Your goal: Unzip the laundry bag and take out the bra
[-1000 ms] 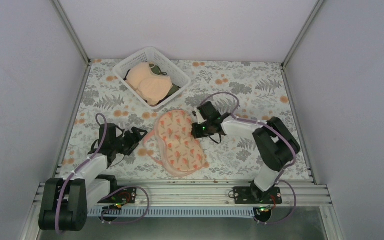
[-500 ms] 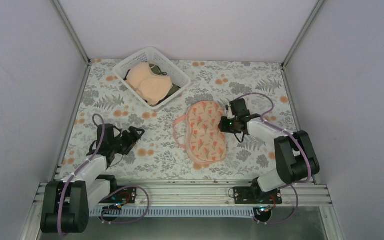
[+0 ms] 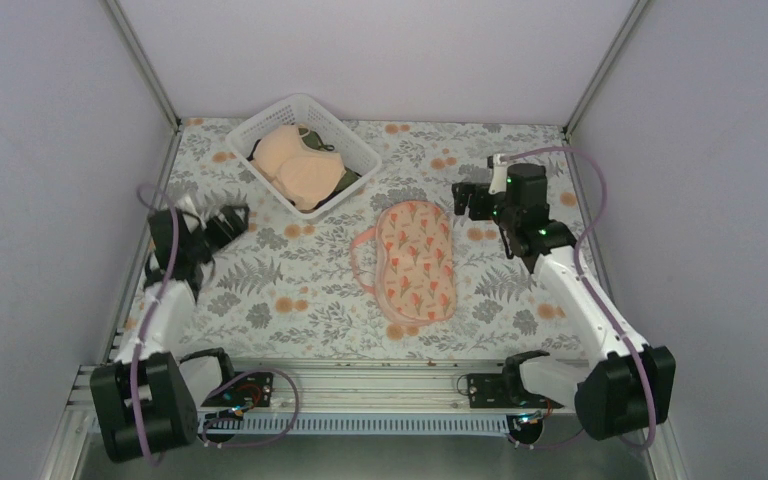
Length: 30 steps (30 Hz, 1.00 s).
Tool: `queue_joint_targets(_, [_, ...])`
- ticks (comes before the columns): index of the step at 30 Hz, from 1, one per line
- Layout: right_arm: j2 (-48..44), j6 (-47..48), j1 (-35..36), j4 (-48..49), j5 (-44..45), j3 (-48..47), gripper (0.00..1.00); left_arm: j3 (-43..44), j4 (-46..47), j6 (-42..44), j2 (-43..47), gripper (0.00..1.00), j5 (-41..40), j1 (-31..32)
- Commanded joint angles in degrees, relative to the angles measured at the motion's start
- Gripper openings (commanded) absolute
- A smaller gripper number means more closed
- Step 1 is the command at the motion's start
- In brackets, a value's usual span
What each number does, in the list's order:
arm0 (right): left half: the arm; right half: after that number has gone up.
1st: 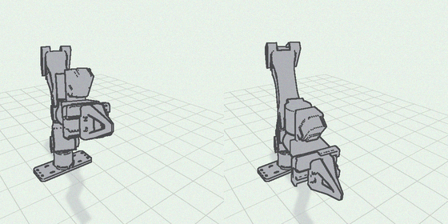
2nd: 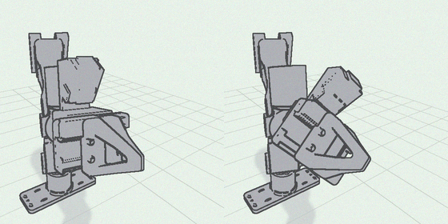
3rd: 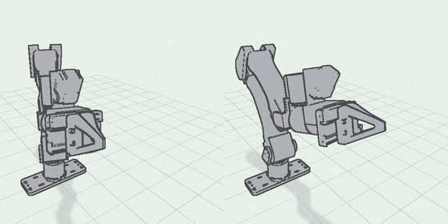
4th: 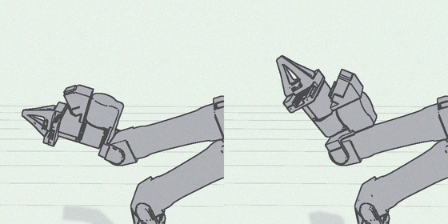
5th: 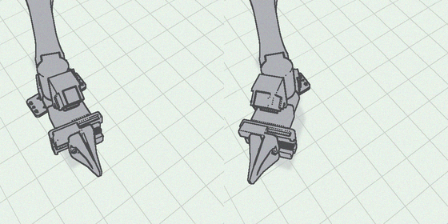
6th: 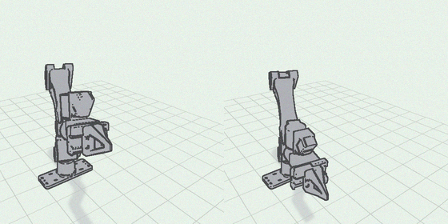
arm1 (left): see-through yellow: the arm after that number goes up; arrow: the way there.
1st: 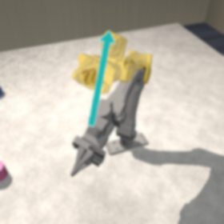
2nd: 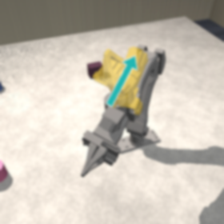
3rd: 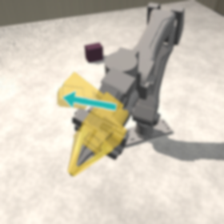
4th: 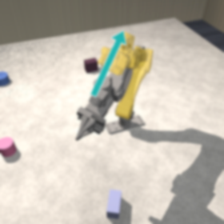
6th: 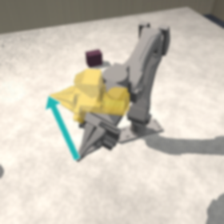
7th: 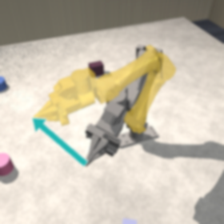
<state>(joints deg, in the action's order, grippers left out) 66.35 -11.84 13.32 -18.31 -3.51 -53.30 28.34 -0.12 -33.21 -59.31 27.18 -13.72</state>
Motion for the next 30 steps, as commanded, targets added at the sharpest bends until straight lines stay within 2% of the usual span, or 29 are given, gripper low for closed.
queue_joint_targets(1, [-4.4, 8.1, -1.4, 13.5, 0.7, 1.8, 1.0, 19.2, -8.1, 29.6, -10.9, 1.0, -2.7, -4.0])
queue_joint_targets(3, [-5.9, 9.6, -2.0, 20.0, 0.7, 4.5, 1.0, 28.3, -15.1, 37.5, -18.3, 1.0, -5.7, -4.8])
queue_joint_targets(5, [-7.6, 12.1, -2.7, 27.6, -0.8, 8.8, 1.0, 29.2, -13.6, 38.8, -20.8, 1.0, -7.9, -6.3])
queue_joint_targets(7, [-8.3, 14.8, -3.4, 36.6, -2.5, 14.3, 1.0, 23.1, -3.6, 37.2, -18.6, 1.0, -8.0, -7.3])
queue_joint_targets(10, [-7.7, 16.2, -5.0, 48.3, -3.0, 22.8, 1.0, 11.4, 17.1, 34.2, -14.3, 1.0, -6.8, -7.2])
queue_joint_targets(13, [-5.7, 15.1, -7.6, 54.2, -4.6, 27.2, 1.0, 5.0, 26.3, 30.8, -14.5, 1.0, -3.4, -7.1])
queue_joint_targets(19, [0.3, 12.6, -11.8, 67.9, -4.9, 35.5, 1.0, -7.3, 48.4, 33.9, -16.7, 1.0, -1.8, -2.4])
queue_joint_targets(24, [6.5, 13.4, -12.7, 78.6, -5.6, 40.0, 1.0, -14.5, 64.3, 37.4, -21.2, 1.0, -3.0, 3.3])
queue_joint_targets(27, [10.7, 14.3, -12.8, 84.1, -5.6, 41.2, 1.0, -13.2, 65.8, 36.0, -23.8, 1.0, -4.9, 4.4])
queue_joint_targets(30, [14.0, 15.8, -12.7, 86.7, -7.0, 41.1, 1.0, -13.6, 70.6, 36.9, -27.4, 1.0, -2.8, 4.9])
